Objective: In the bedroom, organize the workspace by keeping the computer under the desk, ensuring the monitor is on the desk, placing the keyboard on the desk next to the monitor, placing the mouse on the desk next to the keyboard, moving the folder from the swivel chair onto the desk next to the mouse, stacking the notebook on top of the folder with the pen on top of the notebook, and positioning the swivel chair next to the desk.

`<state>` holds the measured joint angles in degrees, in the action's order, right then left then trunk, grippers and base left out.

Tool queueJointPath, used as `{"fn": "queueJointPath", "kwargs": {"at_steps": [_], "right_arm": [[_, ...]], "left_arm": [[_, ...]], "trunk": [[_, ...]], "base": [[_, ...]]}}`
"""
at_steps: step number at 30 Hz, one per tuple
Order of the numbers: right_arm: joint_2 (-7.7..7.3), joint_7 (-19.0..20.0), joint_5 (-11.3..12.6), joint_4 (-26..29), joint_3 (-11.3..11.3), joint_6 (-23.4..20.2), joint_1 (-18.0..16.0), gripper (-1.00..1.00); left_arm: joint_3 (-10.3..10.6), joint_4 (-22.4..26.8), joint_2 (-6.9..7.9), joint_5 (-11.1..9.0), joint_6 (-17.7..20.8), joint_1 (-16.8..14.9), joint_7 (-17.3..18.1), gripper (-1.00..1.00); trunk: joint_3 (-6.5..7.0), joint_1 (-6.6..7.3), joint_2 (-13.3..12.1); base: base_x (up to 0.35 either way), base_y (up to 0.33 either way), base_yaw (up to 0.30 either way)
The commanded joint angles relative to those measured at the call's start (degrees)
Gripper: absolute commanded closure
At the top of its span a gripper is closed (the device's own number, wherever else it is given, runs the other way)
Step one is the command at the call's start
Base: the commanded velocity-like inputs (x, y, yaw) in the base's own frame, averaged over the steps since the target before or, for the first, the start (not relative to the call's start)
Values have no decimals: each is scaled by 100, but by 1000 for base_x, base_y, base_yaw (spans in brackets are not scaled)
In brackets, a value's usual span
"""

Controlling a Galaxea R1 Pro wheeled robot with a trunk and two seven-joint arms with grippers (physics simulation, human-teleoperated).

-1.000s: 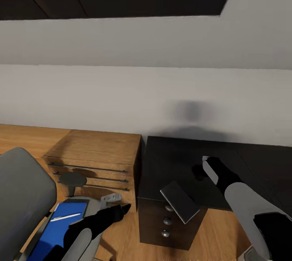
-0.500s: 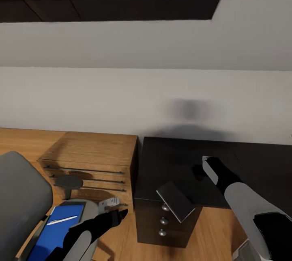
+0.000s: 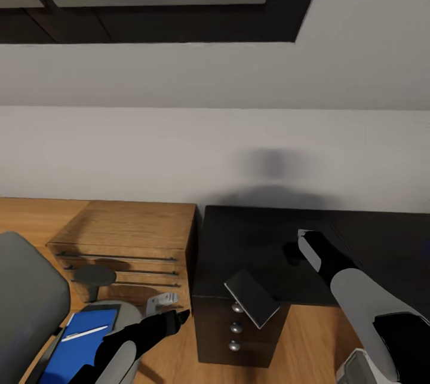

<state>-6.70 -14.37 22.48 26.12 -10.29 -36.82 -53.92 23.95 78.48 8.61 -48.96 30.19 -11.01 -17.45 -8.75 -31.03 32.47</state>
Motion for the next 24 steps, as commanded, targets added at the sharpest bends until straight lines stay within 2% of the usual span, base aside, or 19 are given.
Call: {"fn": "queueJointPath", "kwargs": {"at_steps": [1,11,16,17,18,24], "right_arm": [[-7,-40,70,8,-43,-19,-5,100],[-7,-40,73,0,-43,-19,-5,100],[-7,-40,71,-1,-43,-19,-5,100],[-7,-40,72,-1,-43,-19,-5,100],[-7,-40,66,3,-43,-19,-5,100],[-7,-40,64,7,-43,-19,-5,100]], "left_arm": [[18,10,5,-59,4,-6,-60,-100],[29,9,1,-53,4,-6,-67,-100],[47,9,0,-52,4,-6,-153,-100],[68,9,0,-51,4,-6,-163,-100],[201,9,7,-38,-1,-6,-184,-100],[239,9,9,-35,-4,-6,-187,-100]], "trunk": [[16,20,-33],[279,239,-434],[409,349,-634],[434,371,-674],[460,393,-714],[616,525,-955]], "base": [[0,0,-166],[-31,-24,-178],[-231,-184,-186],[-254,-204,-188],[-260,-210,-188],[-264,-210,-188]]}}
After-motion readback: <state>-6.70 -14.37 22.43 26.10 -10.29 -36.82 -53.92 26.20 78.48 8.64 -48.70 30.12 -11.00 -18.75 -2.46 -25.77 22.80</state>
